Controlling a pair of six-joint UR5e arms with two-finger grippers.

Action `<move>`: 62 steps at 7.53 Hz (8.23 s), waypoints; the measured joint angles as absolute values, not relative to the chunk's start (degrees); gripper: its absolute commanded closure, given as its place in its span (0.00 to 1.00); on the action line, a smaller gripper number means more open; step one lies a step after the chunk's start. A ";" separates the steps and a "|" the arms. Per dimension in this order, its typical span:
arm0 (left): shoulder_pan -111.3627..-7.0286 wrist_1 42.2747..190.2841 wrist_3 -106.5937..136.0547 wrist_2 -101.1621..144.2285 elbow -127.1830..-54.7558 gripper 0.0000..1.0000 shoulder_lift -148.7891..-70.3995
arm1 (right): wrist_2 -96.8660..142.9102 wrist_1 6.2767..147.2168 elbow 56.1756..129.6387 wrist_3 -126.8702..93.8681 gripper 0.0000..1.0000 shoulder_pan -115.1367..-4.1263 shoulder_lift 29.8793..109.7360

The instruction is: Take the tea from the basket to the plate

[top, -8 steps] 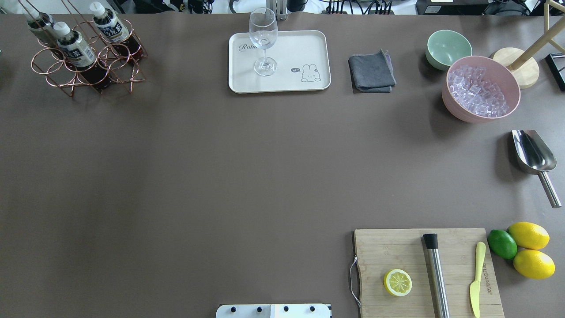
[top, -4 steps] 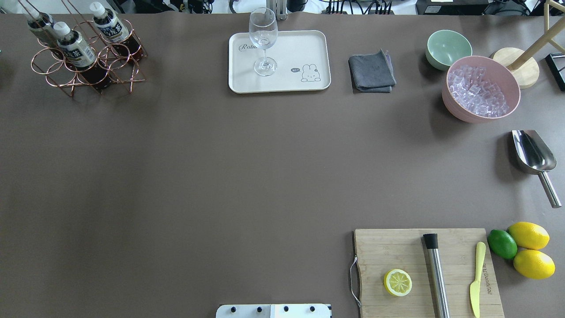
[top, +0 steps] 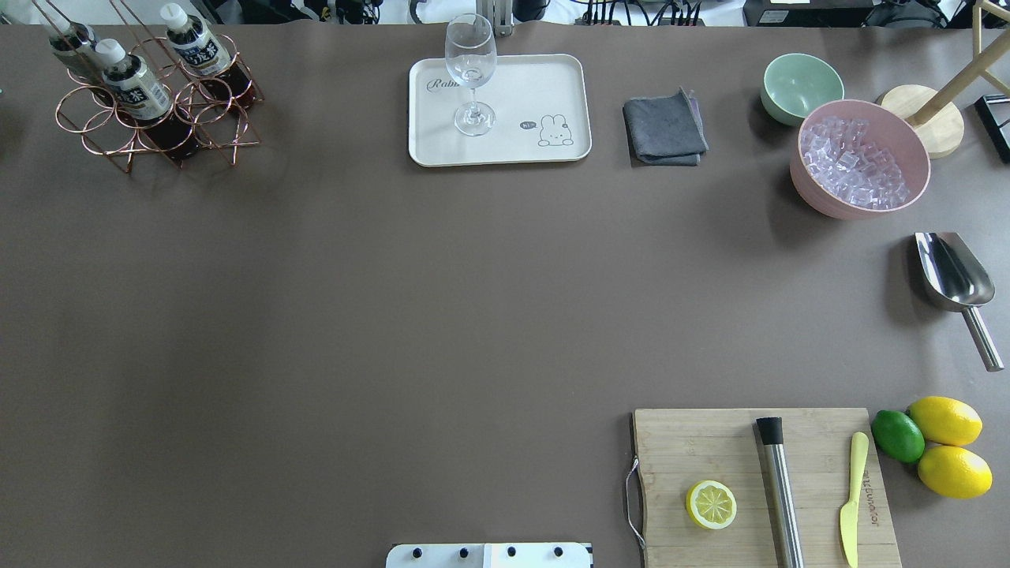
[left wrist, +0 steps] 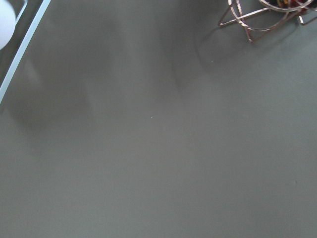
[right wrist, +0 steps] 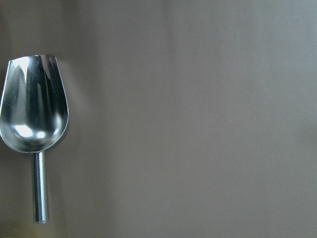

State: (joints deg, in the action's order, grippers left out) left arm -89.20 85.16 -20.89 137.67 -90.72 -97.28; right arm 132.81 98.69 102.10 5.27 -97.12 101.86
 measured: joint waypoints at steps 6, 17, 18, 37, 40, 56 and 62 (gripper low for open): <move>-87.61 76.58 -51.09 136.92 -90.35 0.02 -113.13 | 133.03 98.70 102.09 5.27 0.00 -97.21 101.87; -80.25 73.35 -61.56 134.30 -74.08 0.03 -134.97 | 135.03 98.37 100.72 5.46 0.00 -98.14 101.87; -80.29 73.38 -61.65 134.30 -73.75 0.03 -134.95 | 135.02 98.39 100.67 5.45 0.00 -98.17 101.87; -81.26 56.93 -62.83 134.23 -84.18 1.00 -136.11 | 135.35 98.35 100.64 5.89 0.00 -98.35 102.22; -82.05 47.13 -62.75 134.21 -91.81 1.00 -134.33 | 135.14 98.40 100.59 5.93 0.00 -98.35 102.26; -48.22 47.27 -30.34 134.23 -106.23 1.00 -148.22 | 130.47 112.05 107.13 -18.03 0.01 -76.52 79.91; -43.21 51.57 -24.63 131.96 -104.09 1.00 -149.09 | 141.88 111.93 105.36 -32.79 0.01 -67.24 72.51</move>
